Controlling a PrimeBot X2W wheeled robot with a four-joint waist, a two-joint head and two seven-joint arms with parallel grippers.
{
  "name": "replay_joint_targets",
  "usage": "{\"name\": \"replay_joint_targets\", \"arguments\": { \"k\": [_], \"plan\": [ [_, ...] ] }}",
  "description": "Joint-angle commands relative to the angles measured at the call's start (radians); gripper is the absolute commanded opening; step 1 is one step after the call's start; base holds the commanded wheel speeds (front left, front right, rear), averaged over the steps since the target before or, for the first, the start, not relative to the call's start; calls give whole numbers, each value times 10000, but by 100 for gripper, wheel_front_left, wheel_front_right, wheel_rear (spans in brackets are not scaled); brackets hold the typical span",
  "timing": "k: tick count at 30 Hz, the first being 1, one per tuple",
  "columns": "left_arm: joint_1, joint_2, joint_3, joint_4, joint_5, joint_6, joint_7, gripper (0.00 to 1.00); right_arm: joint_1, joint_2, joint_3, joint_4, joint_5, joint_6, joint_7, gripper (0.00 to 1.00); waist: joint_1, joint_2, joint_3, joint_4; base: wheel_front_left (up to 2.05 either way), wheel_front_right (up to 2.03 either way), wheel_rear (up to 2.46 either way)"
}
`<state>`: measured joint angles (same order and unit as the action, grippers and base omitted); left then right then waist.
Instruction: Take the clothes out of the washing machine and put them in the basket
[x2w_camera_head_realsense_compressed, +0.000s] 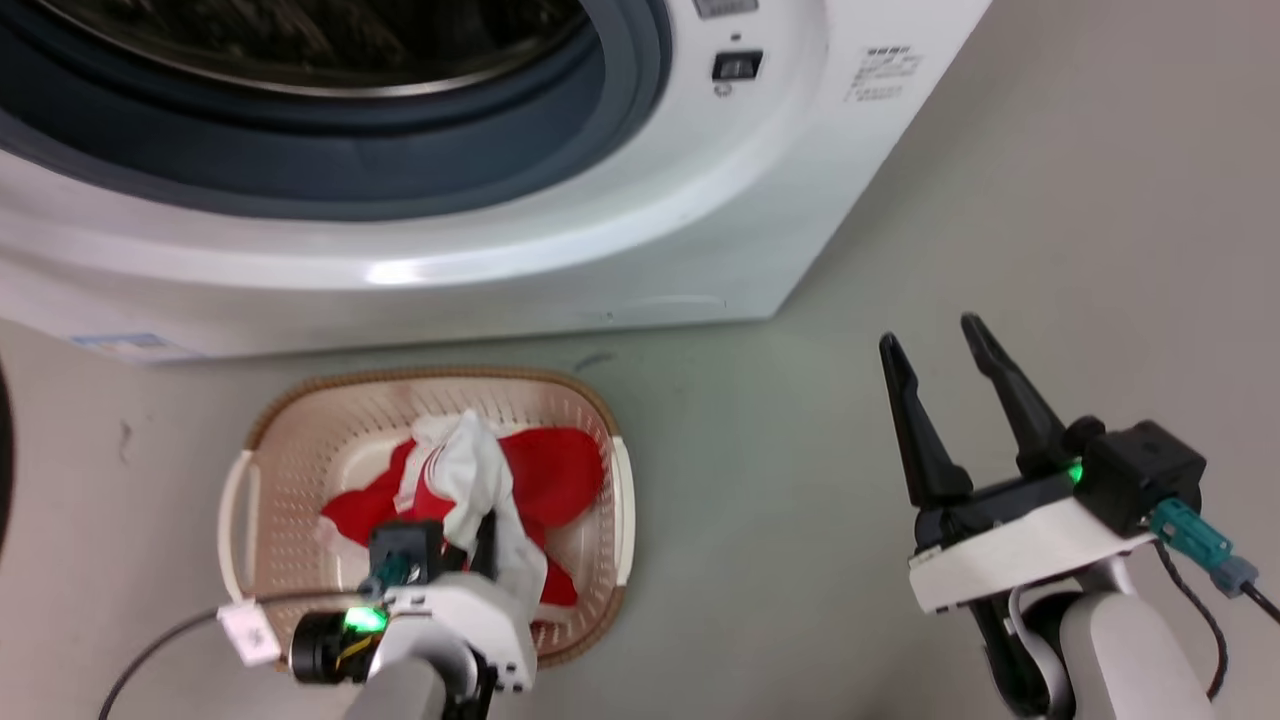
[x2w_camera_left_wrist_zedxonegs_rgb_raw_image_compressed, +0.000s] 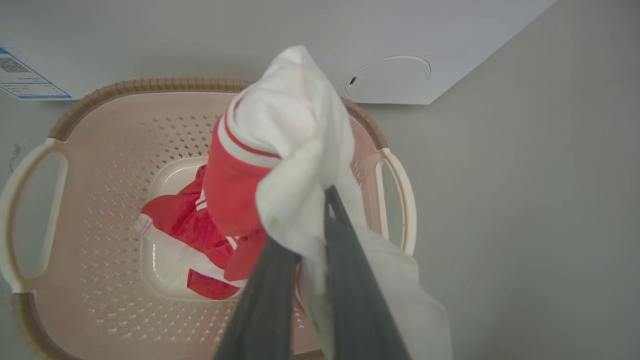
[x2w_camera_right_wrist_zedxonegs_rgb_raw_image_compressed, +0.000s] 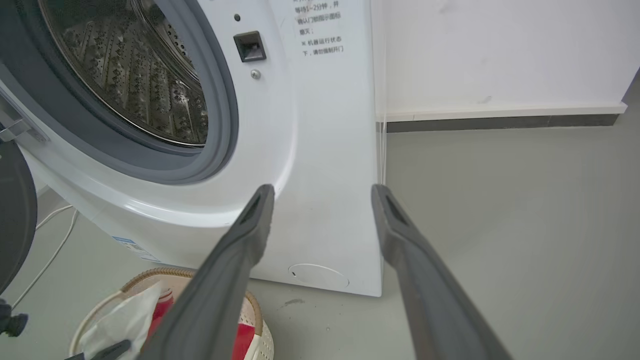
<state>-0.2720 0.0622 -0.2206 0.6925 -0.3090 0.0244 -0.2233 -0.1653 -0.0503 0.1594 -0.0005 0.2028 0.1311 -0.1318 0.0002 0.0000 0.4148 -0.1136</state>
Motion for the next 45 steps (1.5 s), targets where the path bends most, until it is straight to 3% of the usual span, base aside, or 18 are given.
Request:
{"name": "replay_joint_targets", "arguments": {
  "k": [1, 11, 18, 19, 20, 21, 32, 38, 45],
  "plan": [
    [-665, -6, -120, 687, 42, -45, -43, 0, -304, 1, 34, -6, 29, -7, -99, 100, -2, 0, 1117, -264, 0, 0, 0],
    [-3576, -99, -497, 4388, -156, 122, 265, 0, -1197, 5, 423, 356, 343, -5, -597, 100, -2, 0, 3144, -853, 0, 0, 0],
    [-4102, 52, -486, 5571, -300, 234, 514, 0, -1588, 4, 794, 856, 571, -7, -936, 100, -2, 0, 3402, -1190, 0, 0, 0],
    [-4058, 104, -478, 5629, -329, 207, 444, 26, -1633, 4, 793, 923, 591, -7, -995, 100, -2, 0, 3345, -1210, 0, 0, 0],
    [-4010, 148, -467, 5662, -360, 168, 358, 70, -1664, 4, 782, 998, 603, -7, -1006, 100, -2, 0, 3257, -1212, 0, 0, 0],
    [-3963, 170, -491, 5693, -342, 127, 290, 100, -1676, 4, 758, 1102, 591, -5, -1057, 100, -2, 0, 3136, -1196, 0, 0, 0],
    [-3004, -40, -376, 5251, -749, -362, -416, 100, -834, -2, 205, 1911, 170, -7, -1155, 100, -2, 0, 24, -455, 0, 0, 0],
    [-1862, -56, 199, 2657, -555, -92, -416, 100, -135, -1, -209, 1708, -189, -7, -786, 100, -2, 0, -1488, -77, 0, 0, 0],
    [-704, 106, 953, -753, 409, 120, -419, 100, 538, 1, -670, 1227, -587, -7, -299, 100, -2, 0, -2649, 233, 0, 0, 0]
  ]
}}
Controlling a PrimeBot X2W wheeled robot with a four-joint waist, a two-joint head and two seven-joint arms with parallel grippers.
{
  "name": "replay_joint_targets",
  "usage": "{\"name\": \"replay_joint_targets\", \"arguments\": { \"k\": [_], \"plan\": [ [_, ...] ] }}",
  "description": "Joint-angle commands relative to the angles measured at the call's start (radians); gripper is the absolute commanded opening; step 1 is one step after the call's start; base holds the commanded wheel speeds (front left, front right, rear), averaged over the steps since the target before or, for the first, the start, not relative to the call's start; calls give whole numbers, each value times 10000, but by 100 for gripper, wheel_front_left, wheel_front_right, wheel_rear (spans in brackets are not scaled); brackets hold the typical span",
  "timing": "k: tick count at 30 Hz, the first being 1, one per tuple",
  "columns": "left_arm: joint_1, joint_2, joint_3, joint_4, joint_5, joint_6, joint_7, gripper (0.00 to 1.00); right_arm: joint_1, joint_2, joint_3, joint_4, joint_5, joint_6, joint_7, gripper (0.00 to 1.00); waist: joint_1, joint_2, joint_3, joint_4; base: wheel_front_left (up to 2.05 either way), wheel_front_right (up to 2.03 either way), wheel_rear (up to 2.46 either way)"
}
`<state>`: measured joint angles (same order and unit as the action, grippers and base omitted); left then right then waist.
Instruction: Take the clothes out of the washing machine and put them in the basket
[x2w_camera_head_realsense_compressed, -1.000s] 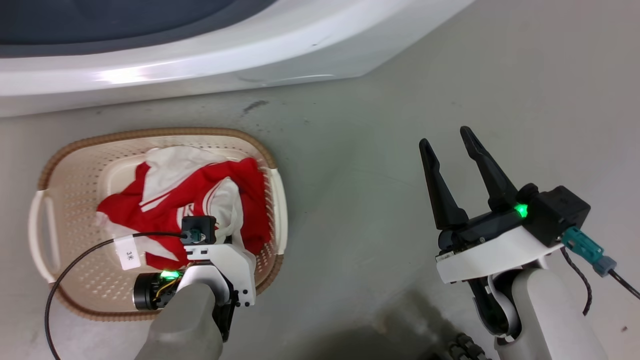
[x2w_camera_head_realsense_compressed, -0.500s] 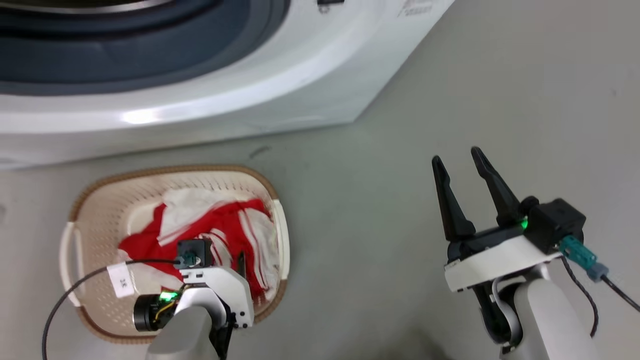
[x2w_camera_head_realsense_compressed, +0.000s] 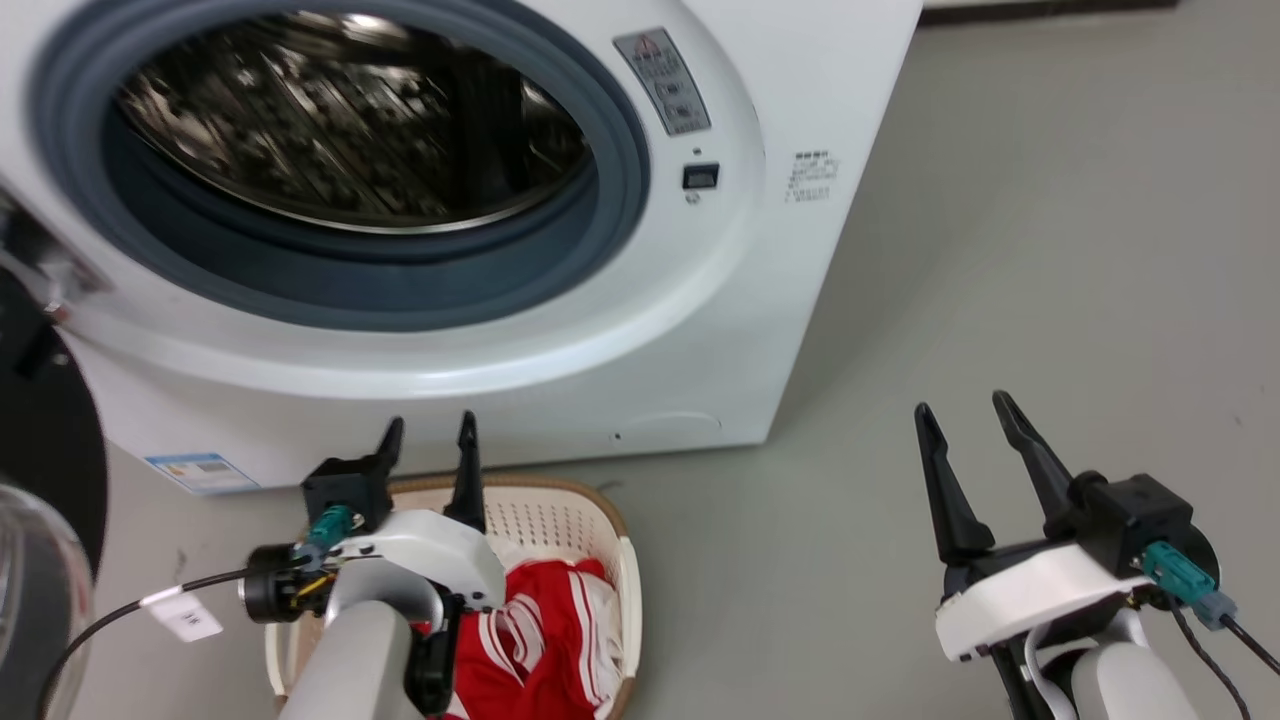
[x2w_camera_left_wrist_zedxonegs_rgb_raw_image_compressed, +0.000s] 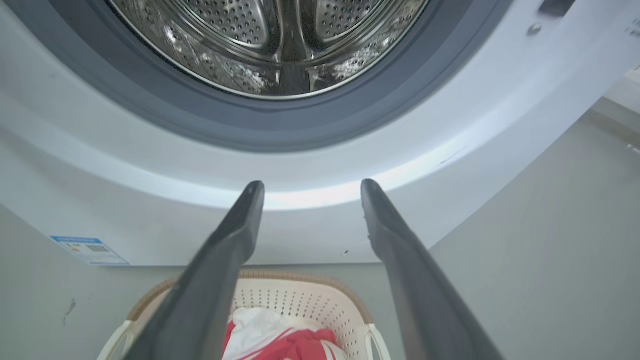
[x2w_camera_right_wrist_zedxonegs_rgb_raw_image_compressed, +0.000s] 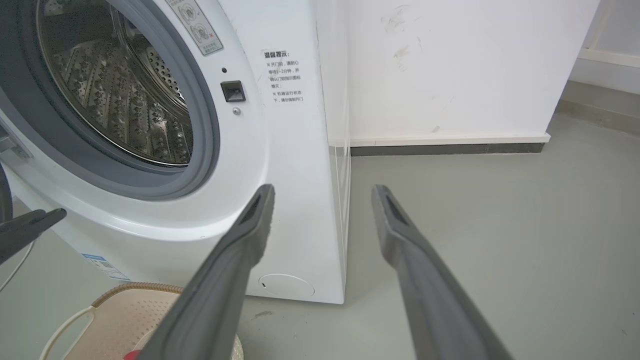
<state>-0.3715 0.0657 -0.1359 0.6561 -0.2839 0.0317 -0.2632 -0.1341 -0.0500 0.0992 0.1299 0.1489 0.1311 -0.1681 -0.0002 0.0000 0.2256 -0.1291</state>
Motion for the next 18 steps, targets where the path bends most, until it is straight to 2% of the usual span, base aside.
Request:
{"name": "replay_joint_targets", "arguments": {
  "k": [1, 10, 18],
  "plan": [
    [410, 96, 210, -850, 291, 44, -22, 100, 302, -5, -106, -164, -102, -7, 137, 100, 2, 0, -862, 418, 0, 0, 0],
    [1634, 369, 813, -4337, 1354, 94, -22, 100, 926, -3, -530, -744, -445, -7, 514, 100, 2, 0, -1734, 646, 0, 0, 0],
    [3162, 683, 796, -5529, 1786, 241, -21, 100, 1545, -3, -565, -1210, -526, -5, 771, 100, 2, 0, -2315, 761, 0, 0, 0]
  ]
}}
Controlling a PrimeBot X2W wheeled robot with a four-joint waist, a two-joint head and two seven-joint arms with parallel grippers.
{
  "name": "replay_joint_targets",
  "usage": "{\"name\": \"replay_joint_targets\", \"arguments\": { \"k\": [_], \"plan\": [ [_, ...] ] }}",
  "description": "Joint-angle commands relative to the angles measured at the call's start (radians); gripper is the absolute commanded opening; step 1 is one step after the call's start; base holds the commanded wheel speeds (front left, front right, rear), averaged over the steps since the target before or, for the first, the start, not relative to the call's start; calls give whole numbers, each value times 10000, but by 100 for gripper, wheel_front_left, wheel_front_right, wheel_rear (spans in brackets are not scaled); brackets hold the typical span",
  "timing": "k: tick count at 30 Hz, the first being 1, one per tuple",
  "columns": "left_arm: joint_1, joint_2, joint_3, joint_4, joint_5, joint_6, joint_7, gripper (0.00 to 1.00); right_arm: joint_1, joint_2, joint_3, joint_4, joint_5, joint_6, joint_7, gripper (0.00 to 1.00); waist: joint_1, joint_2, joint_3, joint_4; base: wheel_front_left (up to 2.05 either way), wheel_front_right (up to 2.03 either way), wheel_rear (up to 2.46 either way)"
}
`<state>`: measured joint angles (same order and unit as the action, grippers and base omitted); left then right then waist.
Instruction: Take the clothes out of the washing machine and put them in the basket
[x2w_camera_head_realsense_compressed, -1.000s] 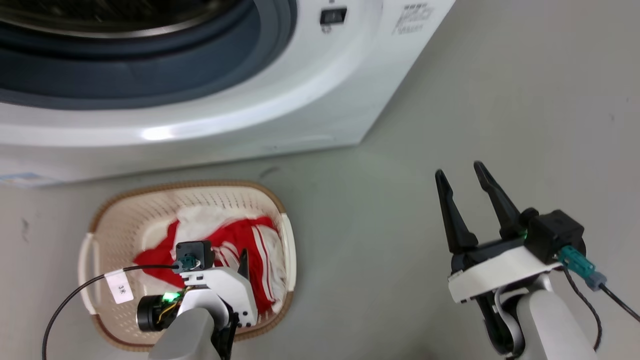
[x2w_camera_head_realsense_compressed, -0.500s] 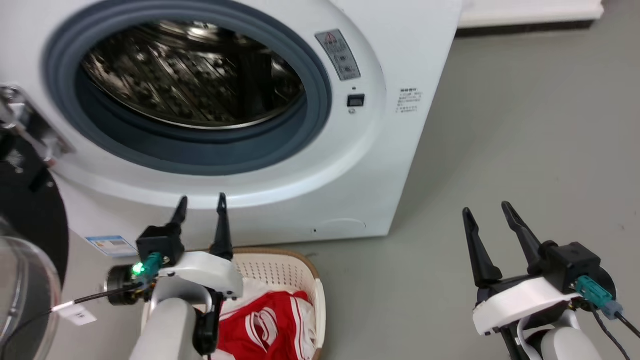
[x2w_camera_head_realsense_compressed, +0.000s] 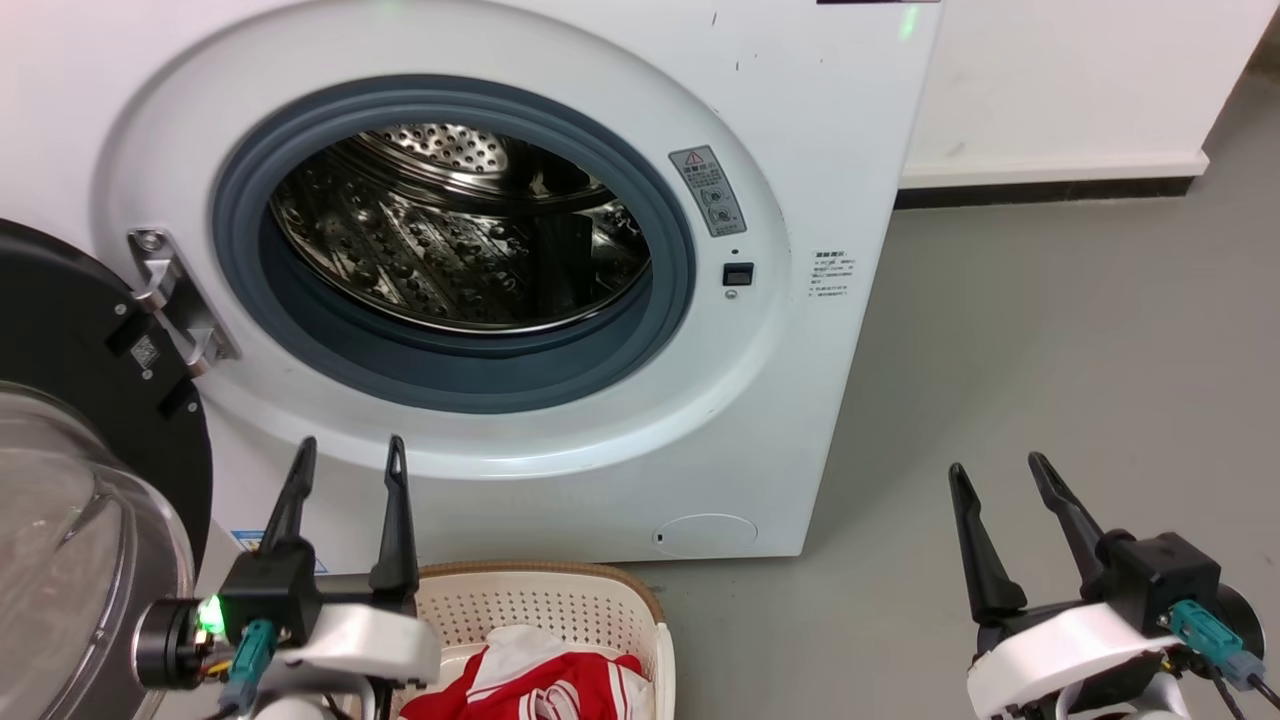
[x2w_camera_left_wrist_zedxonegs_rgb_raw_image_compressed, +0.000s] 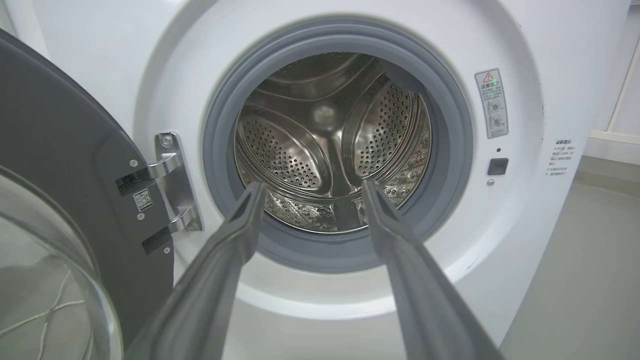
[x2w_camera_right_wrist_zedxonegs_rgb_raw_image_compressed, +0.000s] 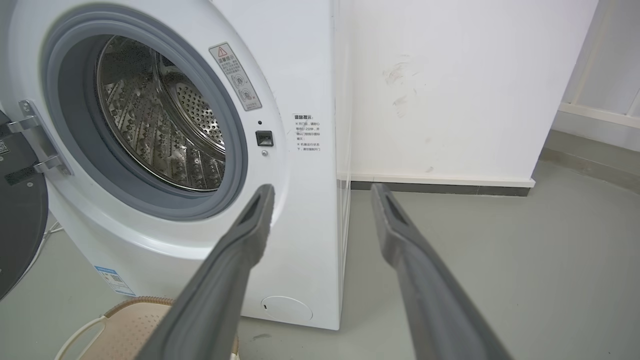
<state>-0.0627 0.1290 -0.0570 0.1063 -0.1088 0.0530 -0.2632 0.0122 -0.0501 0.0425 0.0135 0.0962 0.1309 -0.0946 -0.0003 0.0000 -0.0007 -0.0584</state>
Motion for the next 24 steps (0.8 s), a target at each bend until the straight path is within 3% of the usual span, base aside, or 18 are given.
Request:
{"name": "replay_joint_targets", "arguments": {
  "k": [1, 24],
  "plan": [
    [258, 65, 37, -63, 29, 84, -16, 100, 153, 0, 5, -99, 4, -3, 52, 100, 3, 0, -73, 74, 0, 0, 0],
    [1097, -69, -256, -482, -244, 281, 19, 100, 503, 0, 141, -254, 119, -3, 200, 100, 3, 0, -227, 380, 0, 0, 0]
  ]
}}
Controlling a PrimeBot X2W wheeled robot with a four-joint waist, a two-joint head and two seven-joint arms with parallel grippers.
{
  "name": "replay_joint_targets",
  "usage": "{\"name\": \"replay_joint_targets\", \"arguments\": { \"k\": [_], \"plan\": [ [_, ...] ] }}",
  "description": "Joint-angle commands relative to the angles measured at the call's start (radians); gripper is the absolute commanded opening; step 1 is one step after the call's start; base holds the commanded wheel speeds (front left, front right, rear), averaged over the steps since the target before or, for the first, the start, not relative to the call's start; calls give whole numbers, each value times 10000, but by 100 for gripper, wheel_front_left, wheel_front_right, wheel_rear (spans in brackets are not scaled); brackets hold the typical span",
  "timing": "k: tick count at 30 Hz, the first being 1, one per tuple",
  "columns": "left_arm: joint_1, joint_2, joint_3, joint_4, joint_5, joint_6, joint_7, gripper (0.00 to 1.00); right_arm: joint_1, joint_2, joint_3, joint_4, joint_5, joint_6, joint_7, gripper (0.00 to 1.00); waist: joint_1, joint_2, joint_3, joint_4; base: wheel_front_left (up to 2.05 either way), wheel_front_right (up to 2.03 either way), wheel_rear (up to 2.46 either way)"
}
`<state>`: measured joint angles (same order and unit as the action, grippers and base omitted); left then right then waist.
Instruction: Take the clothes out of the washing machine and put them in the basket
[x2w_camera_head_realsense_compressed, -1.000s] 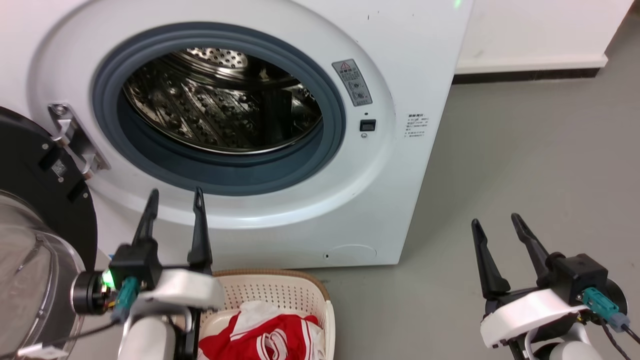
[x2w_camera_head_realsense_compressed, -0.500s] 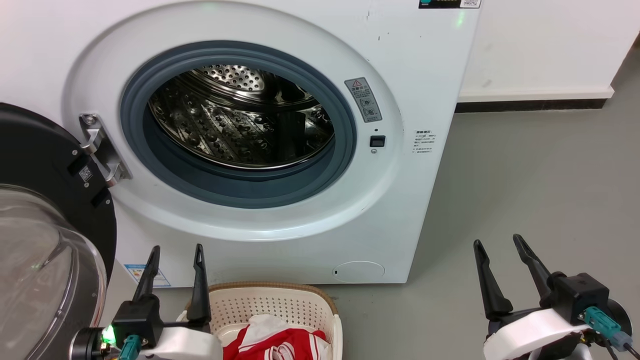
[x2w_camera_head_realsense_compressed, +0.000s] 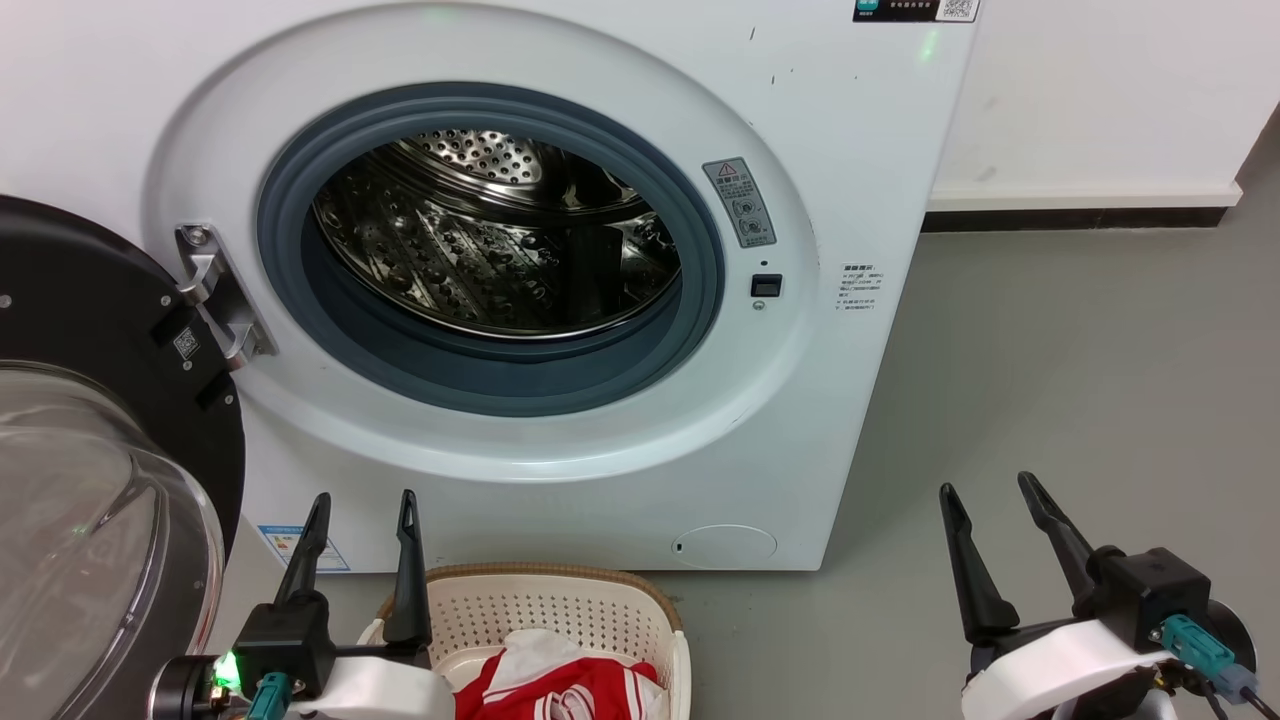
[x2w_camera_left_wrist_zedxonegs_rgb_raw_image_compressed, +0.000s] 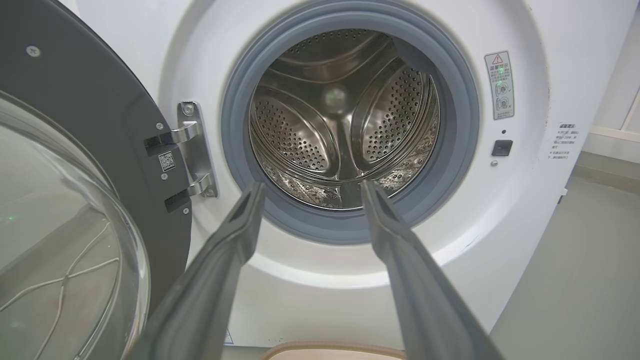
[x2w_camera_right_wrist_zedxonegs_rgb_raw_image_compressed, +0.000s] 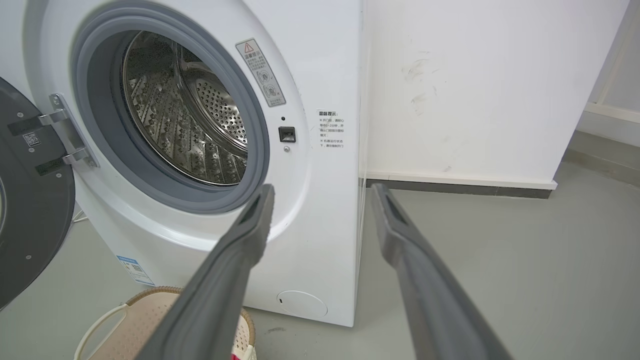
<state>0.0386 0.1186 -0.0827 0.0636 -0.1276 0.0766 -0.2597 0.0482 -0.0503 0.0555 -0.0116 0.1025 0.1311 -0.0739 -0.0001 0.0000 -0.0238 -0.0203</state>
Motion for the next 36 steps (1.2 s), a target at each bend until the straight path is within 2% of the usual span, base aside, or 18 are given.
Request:
{"name": "replay_joint_targets", "arguments": {
  "k": [1, 5, 6, 19, 36],
  "plan": [
    [83, 42, -10, -55, -53, 39, -12, 100, 150, 2, 11, 4, 62, -7, -8, 100, 1, 0, 9, 1, 0, 0, 0],
    [29, 72, -56, -80, -52, 52, -12, 100, 145, 2, 15, 20, 86, -7, -13, 100, 1, 0, 27, 25, 0, 0, 0],
    [2, 21, -58, -29, -27, 24, 3, 0, 30, 0, 11, 26, 53, 0, -9, 0, 1, 0, 28, 23, 0, 0, 0],
    [-262, -138, 309, 452, -2661, -350, 702, 0, -230, -166, -67, 575, 2933, -1, 154, 0, 1, 0, 55, 43, 0, 0, 0],
    [-566, -260, 692, 751, -5482, -753, 1396, 0, -564, -291, -230, 1024, 5931, -1, 378, 0, 1, 0, 87, 67, 0, 0, 0]
  ]
}}
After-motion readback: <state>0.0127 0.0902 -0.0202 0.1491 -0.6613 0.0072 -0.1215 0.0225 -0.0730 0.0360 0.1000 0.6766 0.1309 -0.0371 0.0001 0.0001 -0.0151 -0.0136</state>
